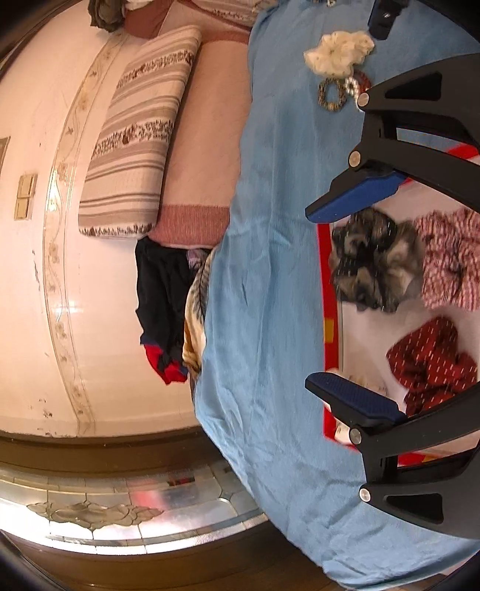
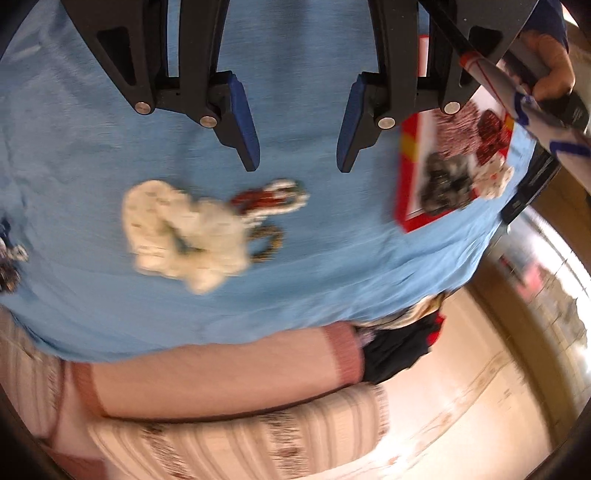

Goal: Organize jewelry
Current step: 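Move both tools back toward the cream scrunchie and pearl bracelets, then grasp the pearl bracelet with left tool while right tool grasps red bead bracelet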

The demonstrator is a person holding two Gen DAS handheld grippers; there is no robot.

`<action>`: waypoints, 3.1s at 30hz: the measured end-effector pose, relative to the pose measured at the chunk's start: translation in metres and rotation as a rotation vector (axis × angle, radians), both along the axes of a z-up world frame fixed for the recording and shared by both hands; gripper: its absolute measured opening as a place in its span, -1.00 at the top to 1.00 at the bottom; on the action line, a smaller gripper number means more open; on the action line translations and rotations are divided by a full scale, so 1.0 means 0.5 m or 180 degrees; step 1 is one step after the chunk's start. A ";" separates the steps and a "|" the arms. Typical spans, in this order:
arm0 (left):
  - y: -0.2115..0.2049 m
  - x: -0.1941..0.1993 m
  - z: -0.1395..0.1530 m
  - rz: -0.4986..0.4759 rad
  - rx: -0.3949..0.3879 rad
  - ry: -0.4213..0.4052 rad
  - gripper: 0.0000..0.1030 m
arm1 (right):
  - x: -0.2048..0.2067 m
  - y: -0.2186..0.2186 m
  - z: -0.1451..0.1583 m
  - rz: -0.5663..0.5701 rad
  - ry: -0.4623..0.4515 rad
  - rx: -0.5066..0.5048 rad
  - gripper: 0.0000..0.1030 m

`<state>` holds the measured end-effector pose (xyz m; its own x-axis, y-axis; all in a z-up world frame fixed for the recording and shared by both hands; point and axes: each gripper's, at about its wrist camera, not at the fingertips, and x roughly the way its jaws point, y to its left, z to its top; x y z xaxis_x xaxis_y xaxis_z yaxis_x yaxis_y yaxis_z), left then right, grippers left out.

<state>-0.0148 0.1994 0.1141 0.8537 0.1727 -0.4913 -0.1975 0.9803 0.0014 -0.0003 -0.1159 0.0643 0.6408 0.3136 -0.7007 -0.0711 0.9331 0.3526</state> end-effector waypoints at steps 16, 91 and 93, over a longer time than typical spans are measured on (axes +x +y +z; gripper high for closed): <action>-0.205 0.007 -0.063 -0.0991 -0.0225 0.0525 -0.36 | 0.081 -0.061 -0.083 -0.0017 0.0326 0.0427 0.40; -0.322 -0.016 -0.176 -0.1278 -0.0417 0.1364 0.82 | 0.150 -0.037 -0.133 0.0206 0.0769 0.0597 0.57; -0.320 -0.015 -0.173 -0.1277 -0.0444 0.1337 0.82 | 0.160 -0.021 -0.138 0.0244 0.0756 0.0498 0.52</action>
<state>-0.0224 0.0392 0.0274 0.5665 -0.2134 -0.7960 0.1778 0.9748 -0.1348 0.0798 -0.1261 -0.0049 0.4348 0.4708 -0.7677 -0.0375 0.8612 0.5069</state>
